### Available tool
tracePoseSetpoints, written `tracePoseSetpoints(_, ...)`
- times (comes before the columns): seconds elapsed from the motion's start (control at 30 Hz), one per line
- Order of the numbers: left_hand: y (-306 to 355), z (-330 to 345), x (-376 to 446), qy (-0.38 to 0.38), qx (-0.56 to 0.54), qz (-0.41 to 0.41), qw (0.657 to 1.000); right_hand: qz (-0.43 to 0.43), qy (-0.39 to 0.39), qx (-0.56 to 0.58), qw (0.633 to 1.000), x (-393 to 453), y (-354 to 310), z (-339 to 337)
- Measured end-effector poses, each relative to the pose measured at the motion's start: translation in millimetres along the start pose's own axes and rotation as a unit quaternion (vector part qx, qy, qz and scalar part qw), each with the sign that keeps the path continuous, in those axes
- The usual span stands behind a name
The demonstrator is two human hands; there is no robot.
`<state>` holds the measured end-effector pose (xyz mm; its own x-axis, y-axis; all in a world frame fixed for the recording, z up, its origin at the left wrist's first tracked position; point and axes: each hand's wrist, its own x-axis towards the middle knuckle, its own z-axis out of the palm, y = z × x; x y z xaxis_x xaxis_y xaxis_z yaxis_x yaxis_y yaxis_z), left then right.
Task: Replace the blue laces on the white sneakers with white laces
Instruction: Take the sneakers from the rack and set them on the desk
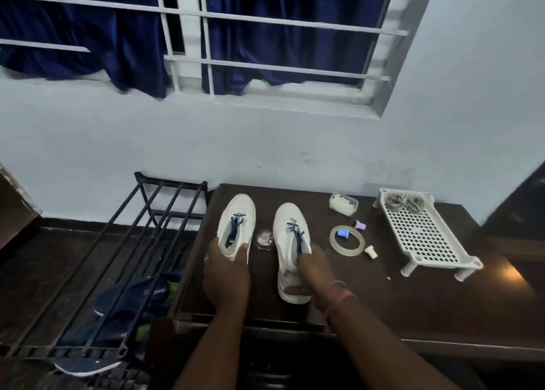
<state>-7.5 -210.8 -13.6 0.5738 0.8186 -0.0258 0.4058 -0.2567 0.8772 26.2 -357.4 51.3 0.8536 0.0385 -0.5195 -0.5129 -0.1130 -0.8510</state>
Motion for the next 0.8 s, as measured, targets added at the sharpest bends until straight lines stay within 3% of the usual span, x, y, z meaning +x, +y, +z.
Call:
tracePoseSetpoints(0.13,5,9,-13,0.058,0.065,0.055,0.995,-0.029,0.023,-0.102,0.994,16,25,-24)
tracePoseSetpoints(0.2,18,14,-31,0.091,0.106,0.171,0.975,-0.047,0.025,-0.146,0.988,42,51,-35)
tracePoseSetpoints(0.27,25,25,-51,0.023,0.08,0.307,0.948,-0.043,0.001,-0.168,0.985,55,63,-43)
tracePoseSetpoints(0.3,27,33,-57,-0.045,0.046,0.31,0.948,-0.047,-0.01,-0.19,0.981,46,56,-46)
tracePoseSetpoints(0.4,41,48,-60,-0.201,-0.009,0.151,0.968,-0.071,-0.041,-0.279,0.957,30,28,-55)
tracePoseSetpoints(0.53,47,50,-36,-0.317,0.023,0.079,0.945,-0.157,-0.039,-0.415,0.895,41,12,-60)
tracePoseSetpoints(0.73,60,44,-15,-0.378,0.043,0.061,0.923,-0.269,-0.029,-0.501,0.822,57,2,-50)
tracePoseSetpoints(0.8,57,41,-7,-0.407,0.008,0.011,0.913,-0.256,-0.044,-0.481,0.837,63,5,-57)
